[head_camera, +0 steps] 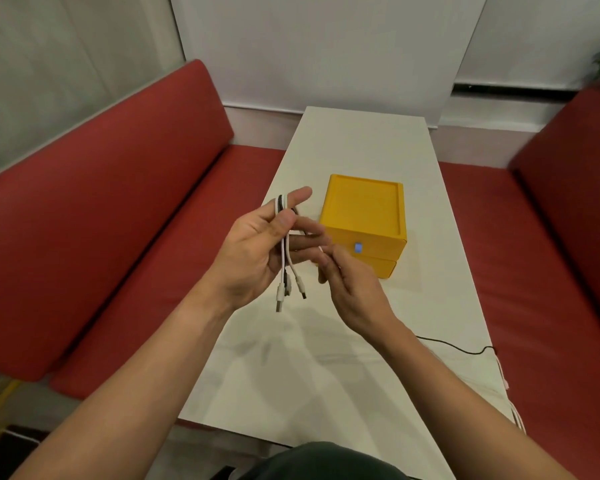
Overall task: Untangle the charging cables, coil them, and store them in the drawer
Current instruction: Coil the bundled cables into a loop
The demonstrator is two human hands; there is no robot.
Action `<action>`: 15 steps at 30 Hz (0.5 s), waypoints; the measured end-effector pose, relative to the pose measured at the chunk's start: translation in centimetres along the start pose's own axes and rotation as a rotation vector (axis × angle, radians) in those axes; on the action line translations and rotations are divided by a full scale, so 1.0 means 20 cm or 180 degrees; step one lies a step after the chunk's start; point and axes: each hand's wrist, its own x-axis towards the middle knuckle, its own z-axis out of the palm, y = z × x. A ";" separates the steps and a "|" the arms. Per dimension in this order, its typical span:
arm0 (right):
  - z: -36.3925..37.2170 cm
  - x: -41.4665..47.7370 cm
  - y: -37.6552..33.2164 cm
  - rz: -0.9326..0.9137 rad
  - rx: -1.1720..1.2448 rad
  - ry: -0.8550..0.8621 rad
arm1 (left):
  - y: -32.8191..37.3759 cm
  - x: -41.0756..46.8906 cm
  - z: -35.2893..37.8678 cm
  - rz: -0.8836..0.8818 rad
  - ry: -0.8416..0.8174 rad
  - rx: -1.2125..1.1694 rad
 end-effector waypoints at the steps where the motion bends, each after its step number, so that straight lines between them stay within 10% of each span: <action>1: 0.00 0.00 -0.01 -0.0011 -0.0035 -0.0086 | -0.01 0.00 -0.01 -0.0014 0.0006 -0.0018; 15: -0.07 -0.09 -0.26 0.0802 0.0651 -0.0865 | -0.08 0.04 -0.10 0.0291 0.0027 0.0475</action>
